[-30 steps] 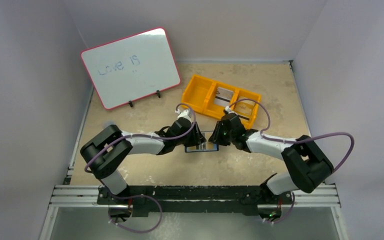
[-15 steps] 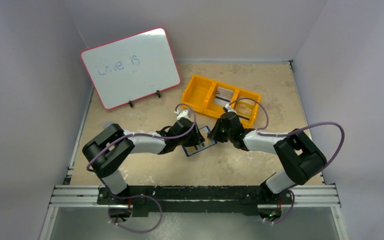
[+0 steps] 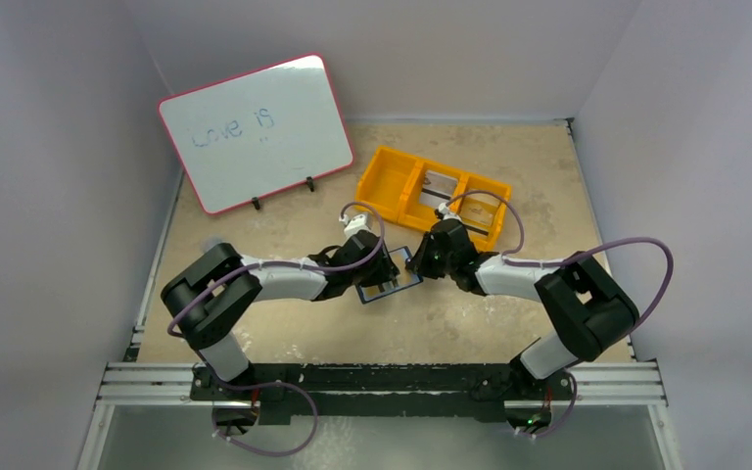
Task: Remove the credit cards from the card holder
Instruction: Remove the credit card from the card holder.
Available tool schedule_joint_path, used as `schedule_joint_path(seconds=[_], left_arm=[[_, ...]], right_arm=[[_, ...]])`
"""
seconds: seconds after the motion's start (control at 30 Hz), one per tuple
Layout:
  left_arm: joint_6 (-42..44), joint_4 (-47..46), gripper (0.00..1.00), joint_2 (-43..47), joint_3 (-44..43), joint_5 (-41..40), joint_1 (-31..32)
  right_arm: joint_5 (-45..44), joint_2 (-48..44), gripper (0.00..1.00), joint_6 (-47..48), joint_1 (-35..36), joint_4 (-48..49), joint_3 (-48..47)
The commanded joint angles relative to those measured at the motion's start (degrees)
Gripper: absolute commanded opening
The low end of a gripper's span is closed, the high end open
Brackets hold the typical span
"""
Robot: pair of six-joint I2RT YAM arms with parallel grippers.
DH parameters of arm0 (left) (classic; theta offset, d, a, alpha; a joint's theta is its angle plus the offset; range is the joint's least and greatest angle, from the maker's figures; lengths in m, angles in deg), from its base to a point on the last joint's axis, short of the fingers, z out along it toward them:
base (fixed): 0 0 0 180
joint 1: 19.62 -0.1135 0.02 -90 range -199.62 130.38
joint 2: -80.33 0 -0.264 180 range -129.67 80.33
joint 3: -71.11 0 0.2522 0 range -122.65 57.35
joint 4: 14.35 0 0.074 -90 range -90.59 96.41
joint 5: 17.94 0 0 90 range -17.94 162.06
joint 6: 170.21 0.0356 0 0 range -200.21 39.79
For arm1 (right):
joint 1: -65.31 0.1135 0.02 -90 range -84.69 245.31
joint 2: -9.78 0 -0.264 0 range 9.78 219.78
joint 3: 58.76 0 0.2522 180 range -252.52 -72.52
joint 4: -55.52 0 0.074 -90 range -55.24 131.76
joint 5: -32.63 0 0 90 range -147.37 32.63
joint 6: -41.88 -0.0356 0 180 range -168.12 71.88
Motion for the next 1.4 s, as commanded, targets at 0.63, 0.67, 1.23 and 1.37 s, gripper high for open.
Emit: schedule_joint_path(seconds=[0.63,0.67,1.23,1.37], left_arm=[[-14.72,-26.37,0.26,-6.12,13.07,0.89,-0.57],[-14.96,-28.55,0.26,-6.74,13.35,1.67,-0.66],[-13.29,-25.45,0.09,-4.86,14.55,-0.25,-0.95],[-12.78,-24.54,0.1,-3.59,14.81,-0.5,-0.95]], right_arm=[[6.52,4.53,0.0,4.6,0.49,-5.22,4.81],[6.88,4.62,0.0,4.7,0.42,-5.05,4.87],[3.7,7.32,0.0,3.66,0.49,-7.42,3.47],[3.12,7.84,0.0,3.54,0.49,-7.96,3.11]])
